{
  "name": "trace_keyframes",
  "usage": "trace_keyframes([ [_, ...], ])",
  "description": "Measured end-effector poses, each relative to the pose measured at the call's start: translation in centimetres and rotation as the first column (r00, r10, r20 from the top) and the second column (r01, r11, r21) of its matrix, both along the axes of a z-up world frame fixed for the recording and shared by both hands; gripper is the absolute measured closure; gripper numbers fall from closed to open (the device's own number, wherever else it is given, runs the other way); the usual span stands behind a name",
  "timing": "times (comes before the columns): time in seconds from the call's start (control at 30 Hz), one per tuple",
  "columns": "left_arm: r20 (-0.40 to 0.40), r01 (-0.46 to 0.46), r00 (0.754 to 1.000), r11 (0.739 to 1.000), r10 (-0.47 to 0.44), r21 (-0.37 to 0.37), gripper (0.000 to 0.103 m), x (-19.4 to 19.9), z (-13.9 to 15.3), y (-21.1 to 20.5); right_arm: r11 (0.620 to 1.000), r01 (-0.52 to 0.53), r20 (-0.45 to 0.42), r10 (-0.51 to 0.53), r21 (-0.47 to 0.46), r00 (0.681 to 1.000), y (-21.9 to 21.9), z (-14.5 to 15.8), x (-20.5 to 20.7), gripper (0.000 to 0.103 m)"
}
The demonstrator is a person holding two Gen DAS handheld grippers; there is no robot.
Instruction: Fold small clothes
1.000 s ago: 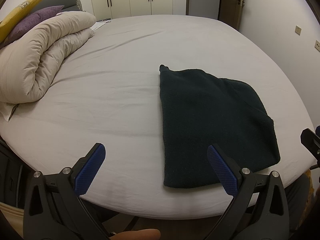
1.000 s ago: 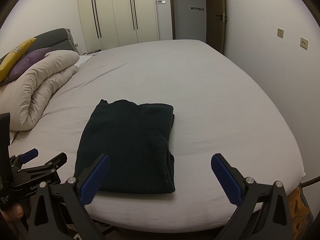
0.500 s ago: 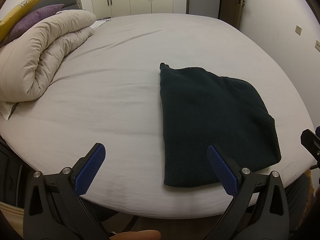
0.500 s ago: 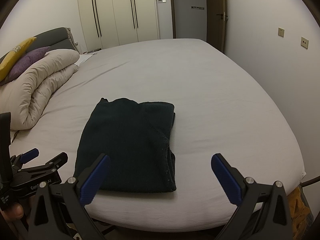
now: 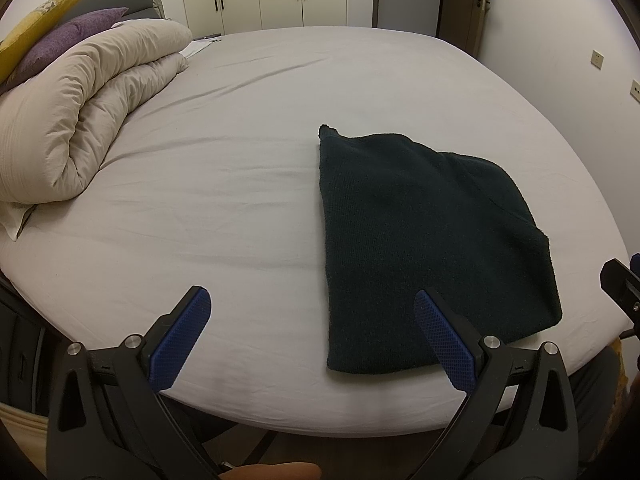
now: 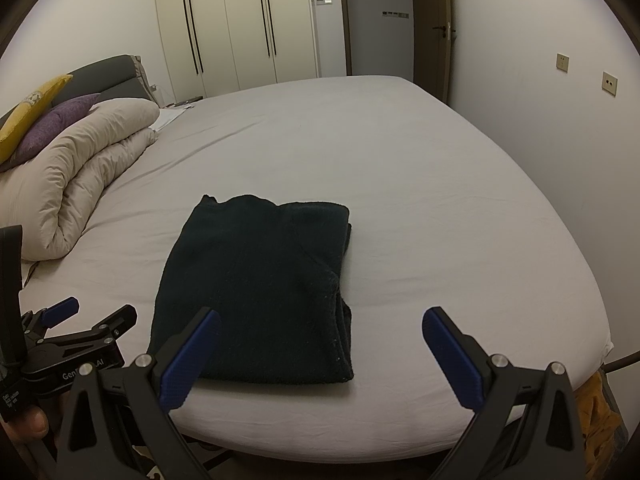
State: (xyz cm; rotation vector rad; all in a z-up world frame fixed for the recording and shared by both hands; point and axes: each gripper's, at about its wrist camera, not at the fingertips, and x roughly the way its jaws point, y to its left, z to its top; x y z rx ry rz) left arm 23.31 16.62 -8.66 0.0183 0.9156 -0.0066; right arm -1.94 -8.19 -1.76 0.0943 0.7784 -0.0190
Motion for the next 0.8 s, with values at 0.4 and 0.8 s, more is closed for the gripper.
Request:
trace_keyframes([
  [0.4, 0.000, 0.001, 1.000, 1.000, -0.001, 0.001, 0.000, -0.01, 0.05, 0.04, 1.000, -0.002, -0.001, 0.002, 0.001, 1.000, 0.01, -0.12, -0.14, 0.000],
  [0.8, -0.001, 0.002, 1.000, 1.000, -0.002, 0.000, 0.000, -0.04, 0.11, 0.04, 1.000, -0.002, -0.002, 0.002, 0.001, 1.000, -0.01, -0.12, -0.10, 0.000],
])
